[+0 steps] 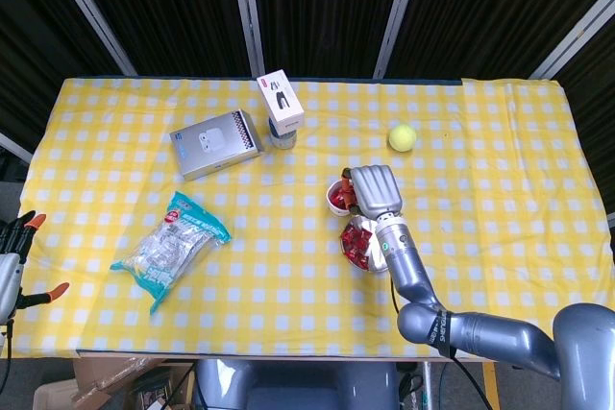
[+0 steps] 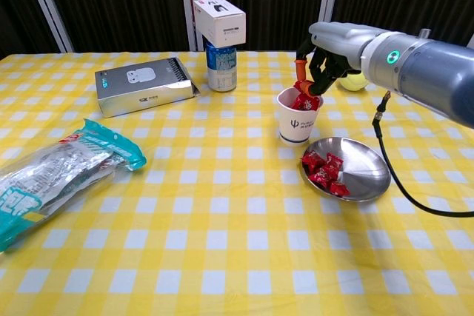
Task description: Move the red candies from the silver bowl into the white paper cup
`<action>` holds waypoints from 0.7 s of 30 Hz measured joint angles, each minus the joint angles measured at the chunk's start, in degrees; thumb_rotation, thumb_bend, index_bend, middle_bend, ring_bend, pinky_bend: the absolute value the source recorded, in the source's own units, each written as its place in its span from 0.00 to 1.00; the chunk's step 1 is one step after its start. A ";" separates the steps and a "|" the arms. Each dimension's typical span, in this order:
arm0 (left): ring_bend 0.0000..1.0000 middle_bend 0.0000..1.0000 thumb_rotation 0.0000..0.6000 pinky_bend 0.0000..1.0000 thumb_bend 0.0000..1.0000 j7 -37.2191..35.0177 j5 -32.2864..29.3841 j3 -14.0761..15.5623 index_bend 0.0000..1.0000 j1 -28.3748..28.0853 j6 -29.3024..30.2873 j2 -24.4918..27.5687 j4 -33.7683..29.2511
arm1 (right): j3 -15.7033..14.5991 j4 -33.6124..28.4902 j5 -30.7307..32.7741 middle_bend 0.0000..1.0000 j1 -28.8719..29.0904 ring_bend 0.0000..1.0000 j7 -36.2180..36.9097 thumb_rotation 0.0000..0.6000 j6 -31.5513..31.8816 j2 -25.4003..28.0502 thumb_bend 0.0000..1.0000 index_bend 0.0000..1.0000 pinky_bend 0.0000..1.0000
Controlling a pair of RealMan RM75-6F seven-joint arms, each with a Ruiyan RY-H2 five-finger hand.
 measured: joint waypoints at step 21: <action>0.00 0.00 1.00 0.00 0.05 -0.51 0.01 0.04 0.00 0.10 0.08 0.22 -0.02 | -0.37 4.43 0.60 0.73 1.54 0.86 0.85 1.00 0.95 -3.54 0.41 0.36 0.89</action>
